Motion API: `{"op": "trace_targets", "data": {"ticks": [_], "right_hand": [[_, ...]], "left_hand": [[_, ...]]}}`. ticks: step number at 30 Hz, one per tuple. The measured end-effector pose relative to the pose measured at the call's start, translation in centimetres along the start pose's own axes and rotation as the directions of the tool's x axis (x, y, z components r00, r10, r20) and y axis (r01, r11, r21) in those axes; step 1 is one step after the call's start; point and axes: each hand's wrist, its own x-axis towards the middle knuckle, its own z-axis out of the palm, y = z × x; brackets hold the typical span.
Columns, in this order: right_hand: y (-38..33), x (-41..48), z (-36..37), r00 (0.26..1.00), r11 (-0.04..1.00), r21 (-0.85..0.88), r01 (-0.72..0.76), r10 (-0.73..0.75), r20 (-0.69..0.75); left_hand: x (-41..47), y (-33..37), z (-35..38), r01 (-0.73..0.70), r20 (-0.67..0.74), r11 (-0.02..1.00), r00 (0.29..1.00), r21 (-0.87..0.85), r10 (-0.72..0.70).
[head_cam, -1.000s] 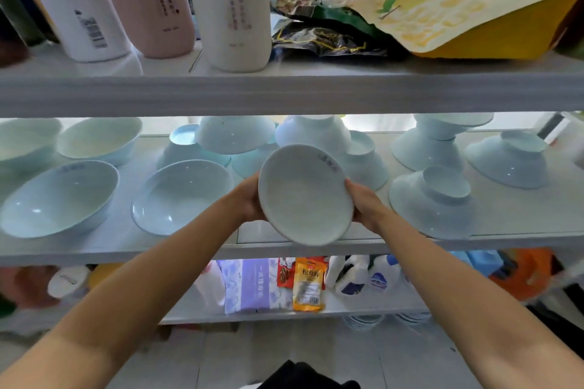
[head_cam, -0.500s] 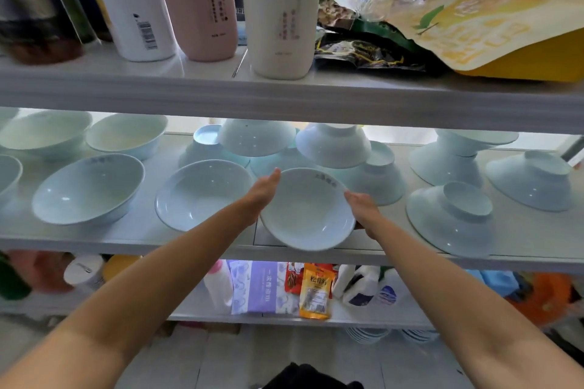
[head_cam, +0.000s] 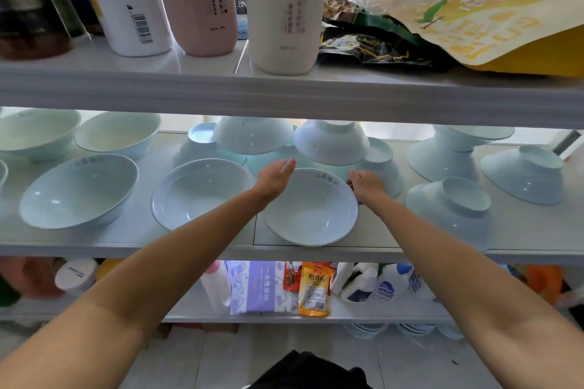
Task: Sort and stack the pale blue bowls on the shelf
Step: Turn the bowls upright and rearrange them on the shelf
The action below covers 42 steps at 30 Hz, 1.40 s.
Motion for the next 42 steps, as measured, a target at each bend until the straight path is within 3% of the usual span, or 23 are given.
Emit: {"op": "trace_targets", "data": {"ticks": [3,6,8,10,12,14,18,21,24,27,30,34,37,40,42], "right_hand": [[-0.8,0.3,0.0,0.997,1.000,-0.008,0.027,-0.027,-0.070],[-1.7,1.0,0.3,0.995,0.997,0.082,0.004,0.004,-0.095],[-2.3,1.4,0.4,0.993,0.966,0.255,-0.051,0.077,-0.092],[-2.9,1.6,0.3,0.984,0.924,0.368,-0.109,0.151,-0.089],[-3.3,1.9,0.1,0.978,0.945,0.306,-0.113,0.161,-0.135],[-3.6,2.0,-0.2,0.974,0.987,0.134,-0.093,0.118,-0.192],[-4.4,2.6,-1.3,0.948,0.975,-0.216,0.055,-0.119,-0.294],[-5.2,3.3,-2.2,0.961,0.875,-0.469,0.122,-0.222,-0.164],[-6.0,3.9,-2.8,0.975,0.809,-0.567,0.155,-0.219,-0.046],[-6.4,4.2,-3.0,0.977,0.797,-0.593,0.112,-0.197,-0.080],[-6.3,4.4,-3.1,0.973,0.841,-0.534,0.089,-0.187,-0.133],[-6.4,4.6,-2.7,0.961,0.961,-0.247,0.127,-0.181,-0.210],[-6.5,4.7,-3.0,0.947,0.976,-0.168,0.139,-0.181,-0.264],[-6.1,4.7,-4.2,0.932,0.987,-0.062,0.148,-0.161,-0.326],[-5.6,4.5,-4.9,0.925,0.983,0.101,0.156,-0.109,-0.364]], "left_hand": [[0.9,1.3,-0.1,0.198,0.079,0.888,0.980,-0.416,-0.181],[2.1,2.0,-0.1,0.302,0.162,0.579,0.946,-0.757,-0.282],[2.6,2.4,0.0,0.346,0.229,0.401,0.922,-0.848,-0.311],[2.9,3.0,0.2,0.382,0.291,0.298,0.906,-0.875,-0.308],[3.3,3.6,0.5,0.411,0.329,0.250,0.891,-0.877,-0.312],[3.8,4.0,0.7,0.439,0.361,0.222,0.877,-0.871,-0.316],[4.6,4.9,0.9,0.473,0.400,0.190,0.857,-0.860,-0.325],[5.4,5.3,1.1,0.490,0.410,0.189,0.845,-0.851,-0.343],[6.1,5.4,1.5,0.517,0.420,0.221,0.829,-0.827,-0.368],[6.9,5.2,1.9,0.538,0.414,0.280,0.819,-0.795,-0.397],[7.2,5.0,2.1,0.551,0.420,0.325,0.818,-0.768,-0.394],[6.9,5.3,2.8,0.530,0.429,0.316,0.838,-0.787,-0.337],[7.0,5.4,3.5,0.492,0.411,0.335,0.866,-0.804,-0.284],[6.8,6.4,3.6,0.397,0.350,0.429,0.918,-0.812,-0.187],[6.6,7.5,3.5,0.312,0.298,0.494,0.948,-0.812,-0.109]]}}
